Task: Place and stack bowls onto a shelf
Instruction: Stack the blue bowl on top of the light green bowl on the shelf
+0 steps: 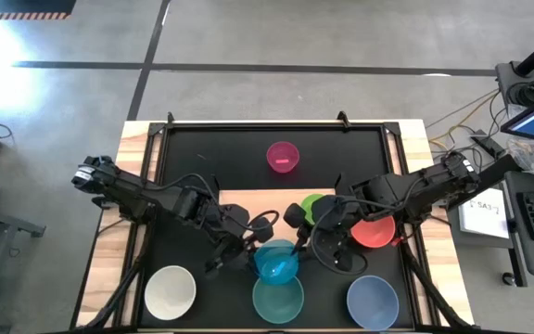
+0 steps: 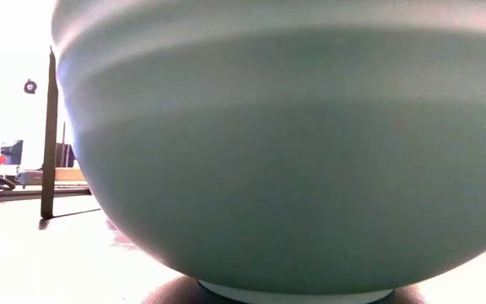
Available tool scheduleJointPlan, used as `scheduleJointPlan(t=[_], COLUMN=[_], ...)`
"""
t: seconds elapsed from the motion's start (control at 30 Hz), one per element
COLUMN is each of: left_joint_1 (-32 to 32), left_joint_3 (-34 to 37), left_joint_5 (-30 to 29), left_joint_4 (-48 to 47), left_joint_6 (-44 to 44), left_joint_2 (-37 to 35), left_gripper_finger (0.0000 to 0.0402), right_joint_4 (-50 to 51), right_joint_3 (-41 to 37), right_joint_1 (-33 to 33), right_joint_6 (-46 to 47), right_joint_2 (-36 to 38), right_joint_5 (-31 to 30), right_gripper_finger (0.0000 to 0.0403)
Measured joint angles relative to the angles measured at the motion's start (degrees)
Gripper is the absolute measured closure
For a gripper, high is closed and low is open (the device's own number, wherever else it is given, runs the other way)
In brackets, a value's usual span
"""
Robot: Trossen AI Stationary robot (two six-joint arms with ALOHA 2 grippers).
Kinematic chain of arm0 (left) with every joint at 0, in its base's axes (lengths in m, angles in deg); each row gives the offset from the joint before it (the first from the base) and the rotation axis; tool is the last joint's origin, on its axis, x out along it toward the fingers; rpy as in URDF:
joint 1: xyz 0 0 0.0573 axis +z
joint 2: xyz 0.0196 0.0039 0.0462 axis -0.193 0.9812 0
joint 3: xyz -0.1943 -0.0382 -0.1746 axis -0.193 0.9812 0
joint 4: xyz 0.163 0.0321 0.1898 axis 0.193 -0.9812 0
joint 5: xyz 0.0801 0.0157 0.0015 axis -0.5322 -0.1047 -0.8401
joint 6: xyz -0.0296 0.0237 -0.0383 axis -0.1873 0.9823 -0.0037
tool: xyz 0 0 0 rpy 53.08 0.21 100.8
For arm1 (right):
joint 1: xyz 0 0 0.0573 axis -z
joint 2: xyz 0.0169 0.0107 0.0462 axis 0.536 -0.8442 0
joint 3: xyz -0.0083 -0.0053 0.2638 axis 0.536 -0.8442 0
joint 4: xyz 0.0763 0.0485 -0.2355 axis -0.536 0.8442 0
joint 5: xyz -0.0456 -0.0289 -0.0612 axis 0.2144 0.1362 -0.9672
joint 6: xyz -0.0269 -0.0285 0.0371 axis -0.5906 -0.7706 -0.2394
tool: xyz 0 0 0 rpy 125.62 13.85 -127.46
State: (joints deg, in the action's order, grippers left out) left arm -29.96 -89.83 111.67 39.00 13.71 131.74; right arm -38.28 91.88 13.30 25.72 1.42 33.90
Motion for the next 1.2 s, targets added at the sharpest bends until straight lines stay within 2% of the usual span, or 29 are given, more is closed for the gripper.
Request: scheduleJointPlan(t=[0.6, 0.7, 0.9, 1.03, 1.2], left_joint_1=[1.5, 1.6, 2.0, 2.3, 3.0], left_joint_3=[-2.6, -2.6, -2.7, -2.7, -2.8], left_joint_5=[-1.4, -1.4, -1.5, -1.5, -1.9], left_joint_4=[-0.1, -0.1, 0.4, 1.4, 4.0], left_joint_6=[8.1, 9.6, 11.2, 10.4, 9.1], left_joint_2=[0.1, 0.1, 0.9, 1.9, 3.0], left_gripper_finger=[0.0401, 0.0401, 0.0401, 0.0397, 0.0365], right_joint_4=[0.8, 1.0, 3.0, 3.5, 4.8], right_joint_3=[0.0, 0.0, 0.0, -0.1, -0.1], right_joint_1=[0.0, 0.0, -0.1, -0.1, -0.1], right_joint_6=[0.8, 1.7, 2.7, 3.4, 3.4], right_joint_2=[-0.8, -0.8, -0.9, -1.0, -1.0], right_joint_5=[4.5, 4.7, 5.8, 8.7, 9.6], right_gripper_finger=[0.0308, 0.0323, 0.0384, 0.0391, 0.0394])
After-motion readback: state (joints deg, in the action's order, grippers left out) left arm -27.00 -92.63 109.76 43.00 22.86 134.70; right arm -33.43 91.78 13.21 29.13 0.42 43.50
